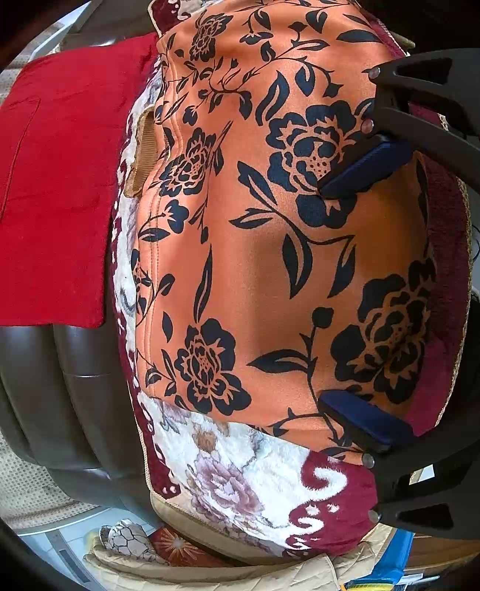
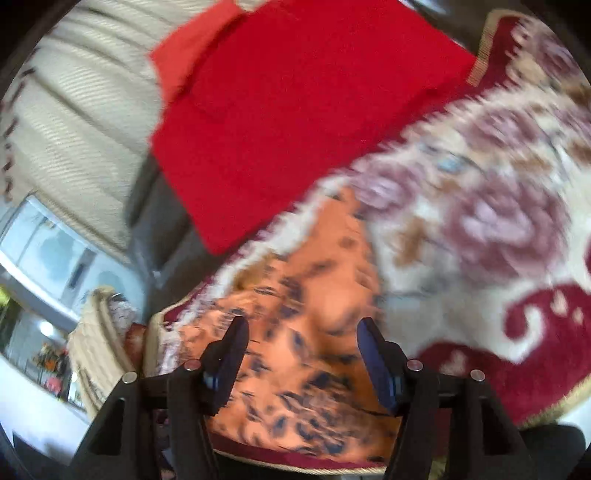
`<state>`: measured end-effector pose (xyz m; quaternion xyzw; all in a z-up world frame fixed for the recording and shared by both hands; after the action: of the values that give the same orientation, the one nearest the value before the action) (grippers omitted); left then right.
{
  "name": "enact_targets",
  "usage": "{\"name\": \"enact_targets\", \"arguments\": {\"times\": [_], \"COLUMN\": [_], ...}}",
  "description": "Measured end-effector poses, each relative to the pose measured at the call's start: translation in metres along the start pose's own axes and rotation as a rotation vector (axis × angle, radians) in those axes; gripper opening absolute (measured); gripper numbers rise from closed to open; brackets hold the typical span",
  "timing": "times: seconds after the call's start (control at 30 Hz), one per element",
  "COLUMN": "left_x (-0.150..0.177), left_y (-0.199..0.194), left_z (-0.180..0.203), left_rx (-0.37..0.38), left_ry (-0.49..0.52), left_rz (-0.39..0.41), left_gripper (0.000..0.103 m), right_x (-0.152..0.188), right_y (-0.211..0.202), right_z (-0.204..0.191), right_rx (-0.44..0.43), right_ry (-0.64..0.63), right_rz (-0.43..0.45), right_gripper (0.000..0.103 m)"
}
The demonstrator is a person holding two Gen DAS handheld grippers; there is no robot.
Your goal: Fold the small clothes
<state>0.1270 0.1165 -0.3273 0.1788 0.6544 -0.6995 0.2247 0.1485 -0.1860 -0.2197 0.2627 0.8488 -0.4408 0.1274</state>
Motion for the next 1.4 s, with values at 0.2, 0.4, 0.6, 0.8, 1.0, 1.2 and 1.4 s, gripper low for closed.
{"name": "enact_targets", "arguments": {"times": [0.2, 0.4, 0.6, 0.8, 1.0, 1.2, 1.4], "left_x": [0.0, -0.003, -0.022, -0.058, -0.051, -0.042, -0.014], "left_y": [0.0, -0.005, -0.026, -0.005, 0.027, -0.01, 0.013], "left_z": [0.0, 0.001, 0.021, 0.008, -0.018, 0.005, 0.009], "left_rx": [-0.001, 0.002, 0.031, -0.063, -0.033, 0.008, -0.027], "left_ry": [-0.002, -0.013, 0.029, 0.027, -0.071, 0.011, 0.063], "left_rz": [-0.005, -0.022, 0.049, 0.012, -0.08, -0.006, -0.11], "left_gripper": [0.103, 0.103, 0.103, 0.103, 0.103, 0.103, 0.103], "right_x": [0.024, 0.026, 0.005, -0.032, -0.036, -0.019, 0.018], "right_y": [0.069, 0.064, 0.037, 0.075, 0.111, 0.068, 0.067], "right_z": [0.001, 0.007, -0.001, -0.015, 0.012, -0.013, 0.011], "right_rx": [0.041, 0.03, -0.017, 0.014, 0.049, 0.054, 0.124], "right_ry": [-0.001, -0.007, 0.005, 0.042, 0.133, -0.027, -0.066], "right_rz": [-0.175, -0.169, -0.084, -0.083, -0.132, -0.096, -0.158], "right_gripper": [0.065, 0.063, 0.064, 0.064, 0.055, 0.055, 0.049]}}
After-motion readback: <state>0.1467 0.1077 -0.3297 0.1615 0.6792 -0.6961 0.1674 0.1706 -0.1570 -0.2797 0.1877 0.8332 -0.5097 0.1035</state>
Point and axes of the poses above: each gripper's, at about its wrist camera, not at the fingertips, and y roughly the way its jaws point, z to its right, x to its underside, the point moved 5 cm from there along y, roughly the way its jaws point, and after that the axes turned 12 degrees about x, right-handed, at the moved point
